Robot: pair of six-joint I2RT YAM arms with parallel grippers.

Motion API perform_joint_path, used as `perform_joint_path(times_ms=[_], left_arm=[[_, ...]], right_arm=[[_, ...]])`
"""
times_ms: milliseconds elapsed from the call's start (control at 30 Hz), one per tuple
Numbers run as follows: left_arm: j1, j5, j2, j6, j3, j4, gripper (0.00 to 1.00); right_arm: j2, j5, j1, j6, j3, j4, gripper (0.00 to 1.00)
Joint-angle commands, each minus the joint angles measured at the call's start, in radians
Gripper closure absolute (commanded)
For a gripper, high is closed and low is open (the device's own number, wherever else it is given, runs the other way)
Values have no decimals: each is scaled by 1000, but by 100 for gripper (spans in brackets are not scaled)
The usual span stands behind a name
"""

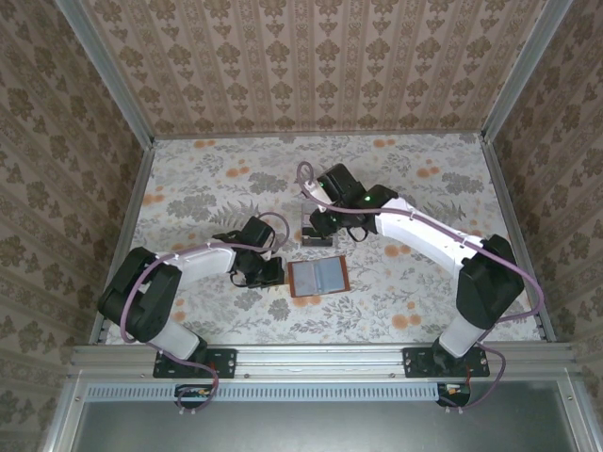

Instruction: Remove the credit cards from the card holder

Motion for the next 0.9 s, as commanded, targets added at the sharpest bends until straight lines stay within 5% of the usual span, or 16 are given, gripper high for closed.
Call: perform_joint_path(times_ms=[0, 300, 867], left_arm=[[-2, 7, 3, 16, -26, 1, 90], [-38, 10, -49, -24, -36, 5, 90], [-39, 25, 22, -19, 41, 35, 90]], right_arm=[[-32, -123, 7, 244, -75, 83, 90], [-10, -267, 25, 492, -212, 131, 85], [161, -391, 94, 579, -221, 223, 80]])
